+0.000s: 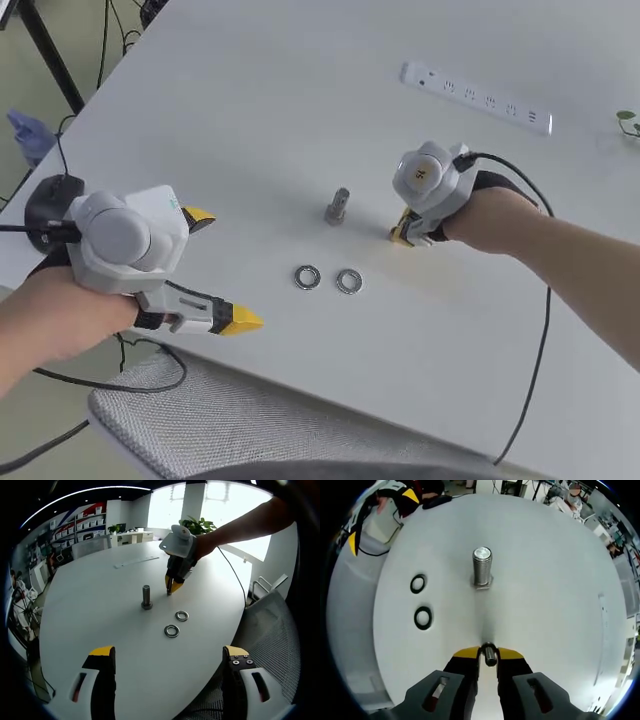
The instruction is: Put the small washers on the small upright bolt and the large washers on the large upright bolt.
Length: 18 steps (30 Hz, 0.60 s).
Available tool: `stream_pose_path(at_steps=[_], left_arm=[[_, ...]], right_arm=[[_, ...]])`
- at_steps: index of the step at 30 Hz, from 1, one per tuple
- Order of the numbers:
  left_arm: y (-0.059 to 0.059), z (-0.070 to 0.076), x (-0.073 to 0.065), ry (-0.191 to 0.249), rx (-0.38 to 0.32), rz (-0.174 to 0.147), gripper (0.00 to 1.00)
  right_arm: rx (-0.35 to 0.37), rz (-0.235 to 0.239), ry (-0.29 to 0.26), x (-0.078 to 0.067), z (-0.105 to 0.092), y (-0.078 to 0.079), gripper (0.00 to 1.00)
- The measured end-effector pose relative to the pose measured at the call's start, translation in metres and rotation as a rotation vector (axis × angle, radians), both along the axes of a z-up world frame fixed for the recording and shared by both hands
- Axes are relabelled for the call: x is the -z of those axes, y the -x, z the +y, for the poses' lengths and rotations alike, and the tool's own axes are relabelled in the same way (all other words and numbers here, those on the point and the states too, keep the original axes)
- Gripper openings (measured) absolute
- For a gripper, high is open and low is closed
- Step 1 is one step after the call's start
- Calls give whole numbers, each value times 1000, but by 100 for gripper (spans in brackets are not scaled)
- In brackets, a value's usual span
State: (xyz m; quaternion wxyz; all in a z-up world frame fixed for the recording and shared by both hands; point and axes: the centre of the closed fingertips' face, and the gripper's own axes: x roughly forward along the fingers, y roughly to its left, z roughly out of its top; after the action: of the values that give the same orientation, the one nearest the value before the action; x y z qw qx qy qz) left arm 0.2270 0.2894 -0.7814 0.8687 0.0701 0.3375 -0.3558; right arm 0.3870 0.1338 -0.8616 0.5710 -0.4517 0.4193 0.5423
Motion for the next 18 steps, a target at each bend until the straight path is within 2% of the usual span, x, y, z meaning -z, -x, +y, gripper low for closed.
stream_pose_path(at_steps=[7, 18], left_arm=[[0, -1, -2, -6, 3, -8, 89], [3, -1, 1, -10, 9, 7, 88]], right_arm=[[-2, 2, -1, -2, 1, 3, 14], [-1, -5, -11, -2, 1, -2, 19]])
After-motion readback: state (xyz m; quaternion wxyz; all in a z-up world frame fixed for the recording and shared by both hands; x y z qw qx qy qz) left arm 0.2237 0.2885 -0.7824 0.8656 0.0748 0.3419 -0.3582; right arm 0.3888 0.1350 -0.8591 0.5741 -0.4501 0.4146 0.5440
